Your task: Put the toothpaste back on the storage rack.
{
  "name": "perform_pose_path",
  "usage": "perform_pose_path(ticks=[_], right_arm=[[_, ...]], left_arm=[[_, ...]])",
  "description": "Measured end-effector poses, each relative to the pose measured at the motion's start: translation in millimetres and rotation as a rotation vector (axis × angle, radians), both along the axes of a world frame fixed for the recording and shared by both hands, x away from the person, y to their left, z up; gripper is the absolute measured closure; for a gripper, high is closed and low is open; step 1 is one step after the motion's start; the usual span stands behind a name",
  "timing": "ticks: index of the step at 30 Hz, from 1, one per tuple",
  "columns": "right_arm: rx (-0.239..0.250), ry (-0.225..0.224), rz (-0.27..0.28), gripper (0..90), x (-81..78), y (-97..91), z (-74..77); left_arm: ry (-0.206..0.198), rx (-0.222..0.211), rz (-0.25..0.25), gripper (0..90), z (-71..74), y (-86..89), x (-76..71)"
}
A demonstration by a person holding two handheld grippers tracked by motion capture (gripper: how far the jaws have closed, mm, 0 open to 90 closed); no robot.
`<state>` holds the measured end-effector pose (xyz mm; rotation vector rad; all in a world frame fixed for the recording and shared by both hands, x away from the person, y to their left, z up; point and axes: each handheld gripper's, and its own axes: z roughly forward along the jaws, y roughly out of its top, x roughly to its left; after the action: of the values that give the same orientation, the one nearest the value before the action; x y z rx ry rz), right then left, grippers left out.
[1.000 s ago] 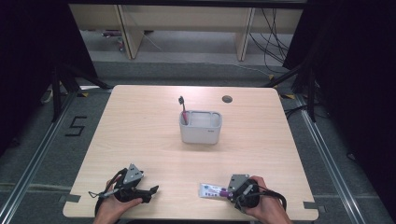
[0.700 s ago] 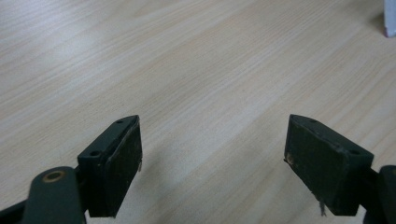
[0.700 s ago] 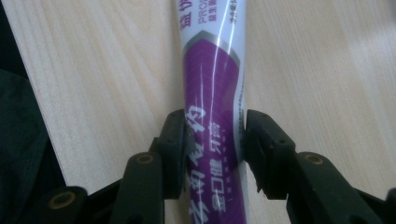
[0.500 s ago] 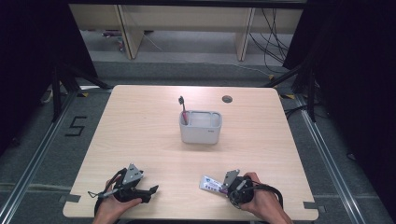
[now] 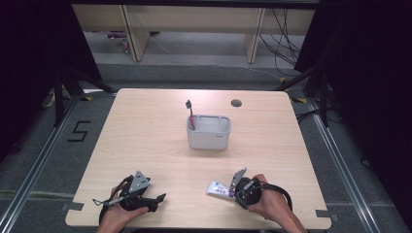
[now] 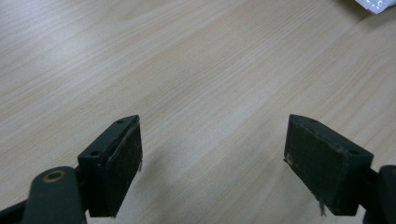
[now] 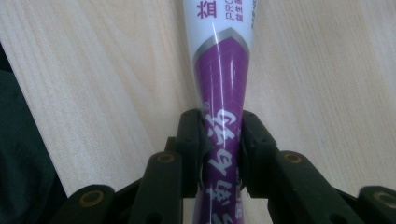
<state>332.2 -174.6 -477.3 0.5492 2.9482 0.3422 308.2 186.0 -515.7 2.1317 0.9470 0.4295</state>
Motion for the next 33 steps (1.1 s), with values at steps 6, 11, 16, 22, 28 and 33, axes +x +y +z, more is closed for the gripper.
perform_pose_path(ticks=[6, 11, 16, 22, 28, 33], right_arm=[[-0.02, 0.015, -0.003, 74.3, 0.6, 2.3, 1.2], [-0.04, 0.011, 0.011, 74.6, 1.2, 4.9, 1.5], [-0.045, -0.01, 0.034, 75.1, 1.8, 5.0, 1.5], [-0.049, -0.01, 0.034, 75.8, -0.3, 3.4, 2.5], [0.021, -0.017, 0.025, 76.0, 2.8, -6.6, 5.6], [0.1, -0.06, -0.039, 76.1, 3.5, -13.7, 14.2]], left_arm=[[-0.001, 0.002, -0.003, 18.9, -0.1, -0.3, 0.0], [-0.001, 0.009, -0.004, 19.2, 0.6, -0.3, -0.6], [-0.003, 0.011, 0.0, 19.5, 0.4, -0.6, -0.6], [-0.005, 0.01, -0.001, 19.7, 0.6, -0.6, -0.7], [0.002, 0.017, -0.01, 19.9, 0.4, -0.8, -0.3], [-0.002, 0.011, -0.005, 19.8, 0.2, -0.5, -0.1]])
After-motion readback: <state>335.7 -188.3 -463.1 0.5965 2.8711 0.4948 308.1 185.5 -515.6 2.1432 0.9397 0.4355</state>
